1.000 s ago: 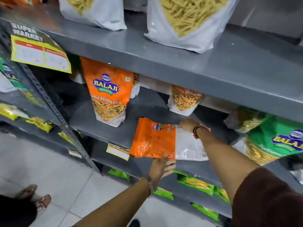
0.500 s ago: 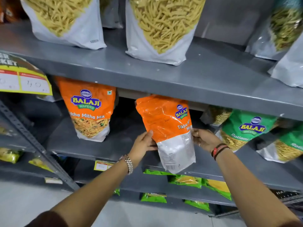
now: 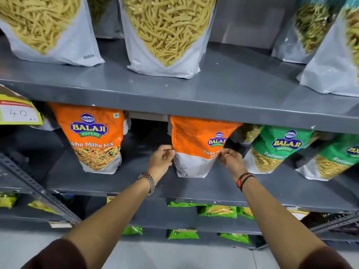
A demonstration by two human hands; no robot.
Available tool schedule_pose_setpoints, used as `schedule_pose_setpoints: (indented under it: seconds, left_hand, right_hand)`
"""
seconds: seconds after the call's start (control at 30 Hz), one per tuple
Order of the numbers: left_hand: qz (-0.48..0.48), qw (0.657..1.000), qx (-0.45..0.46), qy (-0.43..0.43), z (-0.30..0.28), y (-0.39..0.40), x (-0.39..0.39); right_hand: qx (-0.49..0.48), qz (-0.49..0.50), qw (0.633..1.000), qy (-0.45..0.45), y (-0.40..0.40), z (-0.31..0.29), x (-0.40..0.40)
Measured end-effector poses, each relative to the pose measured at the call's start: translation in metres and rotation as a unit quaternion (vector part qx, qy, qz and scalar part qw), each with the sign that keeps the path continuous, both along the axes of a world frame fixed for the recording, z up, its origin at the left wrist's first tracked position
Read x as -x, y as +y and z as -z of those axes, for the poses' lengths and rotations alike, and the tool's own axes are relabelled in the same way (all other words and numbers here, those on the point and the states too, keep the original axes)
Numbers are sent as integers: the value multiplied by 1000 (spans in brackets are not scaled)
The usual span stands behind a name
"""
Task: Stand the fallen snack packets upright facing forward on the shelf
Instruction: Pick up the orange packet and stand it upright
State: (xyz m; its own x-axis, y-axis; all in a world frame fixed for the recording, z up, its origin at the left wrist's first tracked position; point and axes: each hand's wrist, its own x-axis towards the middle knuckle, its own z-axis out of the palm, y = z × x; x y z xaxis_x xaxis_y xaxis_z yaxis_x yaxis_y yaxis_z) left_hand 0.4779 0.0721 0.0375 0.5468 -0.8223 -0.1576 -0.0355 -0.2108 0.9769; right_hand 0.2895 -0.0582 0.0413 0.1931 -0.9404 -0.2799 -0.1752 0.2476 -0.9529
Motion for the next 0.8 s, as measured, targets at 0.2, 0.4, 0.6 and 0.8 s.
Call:
schedule_pose_setpoints:
  seconds: [0.2,0.4,0.6,0.8]
  left_hand:
    - [137,965,-173,138,19,15,32]
    - [114,973,-132,154,24,-12,57]
    - [42,971,-134,193,27,-45,49]
    - [7,978,-133,162,36,-40,47]
  right_hand:
    - [-10,12,1000,12,4,11,10]
    - [1,-21,998,63,45,24,15]
    - [43,-104,993,36,88,24,-4]
    - [33,-101,993,50,66,26,15]
